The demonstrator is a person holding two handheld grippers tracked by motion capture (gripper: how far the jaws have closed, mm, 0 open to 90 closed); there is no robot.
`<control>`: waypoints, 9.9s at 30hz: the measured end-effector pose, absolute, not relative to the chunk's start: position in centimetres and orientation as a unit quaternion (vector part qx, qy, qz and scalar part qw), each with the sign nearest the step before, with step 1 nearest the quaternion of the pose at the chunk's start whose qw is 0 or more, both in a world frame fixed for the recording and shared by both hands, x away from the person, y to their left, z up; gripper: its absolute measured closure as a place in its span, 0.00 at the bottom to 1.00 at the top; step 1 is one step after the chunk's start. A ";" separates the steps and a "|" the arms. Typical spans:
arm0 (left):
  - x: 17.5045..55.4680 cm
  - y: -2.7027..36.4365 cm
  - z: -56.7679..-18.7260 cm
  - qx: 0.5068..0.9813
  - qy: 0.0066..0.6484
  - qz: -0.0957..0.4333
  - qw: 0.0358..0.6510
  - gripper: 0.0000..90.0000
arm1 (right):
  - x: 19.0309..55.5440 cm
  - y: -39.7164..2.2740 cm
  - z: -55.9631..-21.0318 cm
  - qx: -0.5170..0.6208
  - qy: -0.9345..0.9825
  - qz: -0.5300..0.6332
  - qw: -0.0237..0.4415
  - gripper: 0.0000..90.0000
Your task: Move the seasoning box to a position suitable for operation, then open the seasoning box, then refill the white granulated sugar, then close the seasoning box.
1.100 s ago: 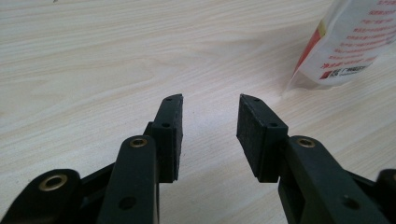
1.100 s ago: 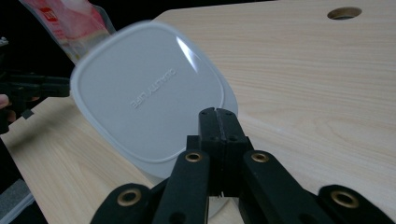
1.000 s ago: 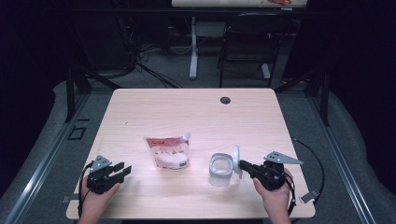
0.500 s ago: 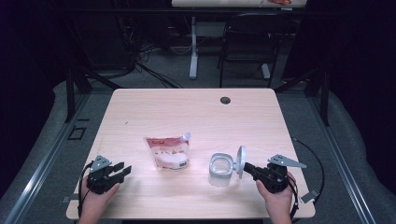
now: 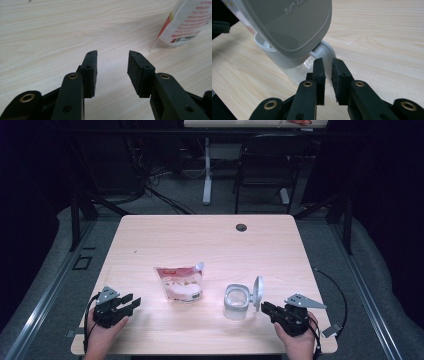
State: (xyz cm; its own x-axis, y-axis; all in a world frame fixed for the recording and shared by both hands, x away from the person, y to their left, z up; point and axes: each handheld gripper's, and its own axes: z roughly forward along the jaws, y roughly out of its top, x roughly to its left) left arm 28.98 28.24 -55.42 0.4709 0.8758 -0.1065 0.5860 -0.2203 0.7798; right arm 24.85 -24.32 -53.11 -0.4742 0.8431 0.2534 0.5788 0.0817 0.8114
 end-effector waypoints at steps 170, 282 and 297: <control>32.6 21.4 -44.3 0.813 0.367 0.128 0.433 0.64 | 34.6 -11.1 -44.3 0.274 0.828 0.476 0.110 0.71; 29.2 21.0 -43.3 0.819 0.330 0.109 0.457 0.69 | 31.2 -11.2 -38.5 0.230 0.865 0.435 0.098 0.66; 29.3 21.2 -43.6 0.824 0.328 0.101 0.451 0.73 | 32.4 -8.4 -38.9 0.206 0.885 0.410 0.084 0.72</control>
State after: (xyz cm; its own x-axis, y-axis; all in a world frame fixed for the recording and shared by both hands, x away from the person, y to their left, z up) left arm 29.32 21.17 -43.57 0.7641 0.6318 -0.1304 0.4500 -0.3772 0.8095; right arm 32.43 -8.36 -38.95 -0.9010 0.4333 0.0191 0.2949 0.5796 0.7596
